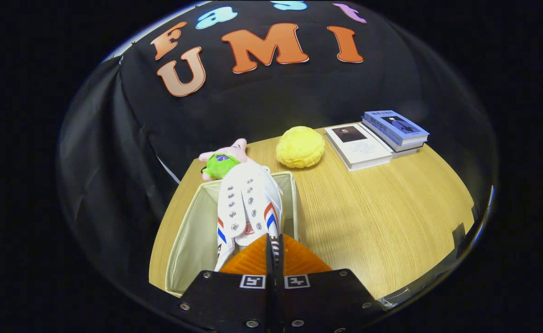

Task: Open the storage box then place both shoes into the box .Put the left shoe in first, then the right shoe, with the right side of both shoes facing outward in a uniform manner.

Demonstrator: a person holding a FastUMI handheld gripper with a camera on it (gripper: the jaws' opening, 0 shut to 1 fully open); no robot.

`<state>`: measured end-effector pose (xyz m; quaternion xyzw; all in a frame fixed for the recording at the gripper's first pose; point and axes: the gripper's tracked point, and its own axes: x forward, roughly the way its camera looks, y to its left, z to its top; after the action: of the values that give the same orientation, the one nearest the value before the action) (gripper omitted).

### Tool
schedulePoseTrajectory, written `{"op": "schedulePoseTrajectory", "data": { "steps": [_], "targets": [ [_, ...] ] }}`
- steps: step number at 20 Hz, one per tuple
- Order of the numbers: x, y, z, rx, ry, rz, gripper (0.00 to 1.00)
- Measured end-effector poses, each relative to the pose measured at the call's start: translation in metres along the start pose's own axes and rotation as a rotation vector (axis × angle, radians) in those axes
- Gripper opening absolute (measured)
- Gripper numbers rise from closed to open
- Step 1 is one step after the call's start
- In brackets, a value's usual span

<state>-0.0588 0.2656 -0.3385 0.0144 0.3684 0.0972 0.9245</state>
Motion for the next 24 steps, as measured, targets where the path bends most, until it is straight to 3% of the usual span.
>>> {"op": "schedulePoseTrajectory", "data": {
  "steps": [5,8,10,13,14,19,24],
  "targets": [
    [-0.004,-0.004,-0.014,-0.019,0.021,-0.022,0.01],
    [-0.003,0.006,-0.016,-0.024,0.032,0.020,0.04],
    [-0.010,0.017,0.005,0.009,-0.027,0.066,0.25],
    [-0.015,0.006,0.017,-0.018,-0.055,0.046,0.89],
    [-0.016,0.001,0.023,-0.015,-0.061,0.041,0.96],
    [-0.028,-0.026,0.056,0.000,-0.116,0.011,0.99],
    [-0.059,-0.051,0.116,-0.026,-0.227,-0.010,0.98]
  ]
}}
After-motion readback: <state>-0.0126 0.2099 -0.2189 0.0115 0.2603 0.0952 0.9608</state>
